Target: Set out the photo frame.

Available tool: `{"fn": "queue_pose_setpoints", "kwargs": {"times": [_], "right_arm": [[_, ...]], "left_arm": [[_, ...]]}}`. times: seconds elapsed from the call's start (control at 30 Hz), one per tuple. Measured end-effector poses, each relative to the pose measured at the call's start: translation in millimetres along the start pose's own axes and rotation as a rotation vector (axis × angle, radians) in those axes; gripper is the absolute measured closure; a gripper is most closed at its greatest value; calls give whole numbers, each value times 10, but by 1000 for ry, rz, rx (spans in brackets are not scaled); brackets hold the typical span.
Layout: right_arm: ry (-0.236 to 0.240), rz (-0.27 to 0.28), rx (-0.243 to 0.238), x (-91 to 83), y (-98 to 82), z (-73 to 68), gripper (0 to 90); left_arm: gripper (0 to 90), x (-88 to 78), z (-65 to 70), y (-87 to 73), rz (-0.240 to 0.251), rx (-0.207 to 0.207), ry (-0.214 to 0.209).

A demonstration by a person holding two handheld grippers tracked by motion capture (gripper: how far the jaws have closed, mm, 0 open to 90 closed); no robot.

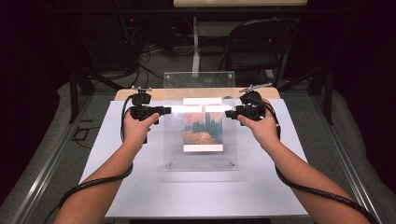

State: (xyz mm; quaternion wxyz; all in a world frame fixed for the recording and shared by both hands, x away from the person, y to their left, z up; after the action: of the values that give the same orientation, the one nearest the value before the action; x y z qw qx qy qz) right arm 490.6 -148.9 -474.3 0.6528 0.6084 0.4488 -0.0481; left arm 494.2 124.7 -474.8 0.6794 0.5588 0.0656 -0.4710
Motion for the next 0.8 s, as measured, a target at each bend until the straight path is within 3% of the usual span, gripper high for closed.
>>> {"fn": "queue_pose_setpoints", "kwargs": {"times": [0.8], "right_arm": [[8,18,-19,-276,-46,-128,564]], "left_arm": [[707,-277,142,-84,9,42,-19]]}}
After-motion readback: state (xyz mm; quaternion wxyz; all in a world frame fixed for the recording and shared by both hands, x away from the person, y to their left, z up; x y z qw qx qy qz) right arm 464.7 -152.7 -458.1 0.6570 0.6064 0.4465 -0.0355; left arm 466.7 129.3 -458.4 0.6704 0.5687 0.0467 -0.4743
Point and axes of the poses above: each handheld gripper's, and its own axes: x roughly forward along the jaws, y roughly out of its top, z roughly to its right, the point moved 8 cm from there along x, roughly forward along the jaws
